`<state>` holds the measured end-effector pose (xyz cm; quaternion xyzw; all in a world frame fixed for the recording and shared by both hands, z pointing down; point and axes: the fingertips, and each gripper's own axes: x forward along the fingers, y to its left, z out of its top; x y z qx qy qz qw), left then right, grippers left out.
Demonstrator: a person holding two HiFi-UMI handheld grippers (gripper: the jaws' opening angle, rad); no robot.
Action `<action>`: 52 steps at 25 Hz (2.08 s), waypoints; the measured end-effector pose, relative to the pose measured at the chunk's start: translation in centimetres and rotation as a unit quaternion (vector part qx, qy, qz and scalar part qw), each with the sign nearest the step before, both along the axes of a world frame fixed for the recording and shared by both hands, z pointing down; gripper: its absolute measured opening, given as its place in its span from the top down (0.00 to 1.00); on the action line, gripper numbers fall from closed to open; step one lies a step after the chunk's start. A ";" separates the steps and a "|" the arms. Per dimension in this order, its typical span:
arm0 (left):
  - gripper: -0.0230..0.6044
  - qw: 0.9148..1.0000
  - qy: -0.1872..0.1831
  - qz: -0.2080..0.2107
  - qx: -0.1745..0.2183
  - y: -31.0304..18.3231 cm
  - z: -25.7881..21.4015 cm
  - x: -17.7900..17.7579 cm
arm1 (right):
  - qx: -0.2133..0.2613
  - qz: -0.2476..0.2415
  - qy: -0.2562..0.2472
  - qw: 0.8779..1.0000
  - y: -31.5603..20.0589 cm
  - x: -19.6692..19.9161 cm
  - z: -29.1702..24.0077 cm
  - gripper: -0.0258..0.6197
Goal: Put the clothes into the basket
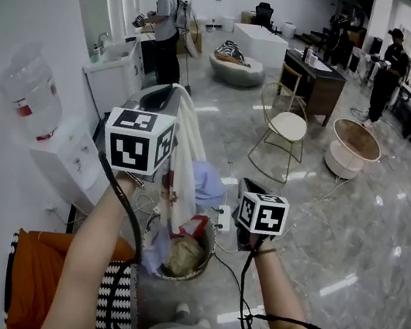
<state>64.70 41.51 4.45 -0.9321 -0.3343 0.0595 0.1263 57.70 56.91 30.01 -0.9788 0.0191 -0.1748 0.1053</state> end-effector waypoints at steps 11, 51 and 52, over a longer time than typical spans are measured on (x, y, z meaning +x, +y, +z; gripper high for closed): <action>0.93 0.994 -0.108 -0.006 0.029 -2.6 15.9 3.5 | 0.017 0.013 -0.073 0.997 -0.4 0.3 7.3 0.96; 0.93 0.880 -0.459 -0.066 0.104 -12.4 60.0 1.5 | 0.048 0.041 -0.268 0.961 -6.0 1.0 31.2 0.96; 0.93 0.879 -0.460 -0.063 0.106 -12.2 60.5 1.5 | 0.050 0.043 -0.270 0.961 -6.0 0.9 31.6 0.96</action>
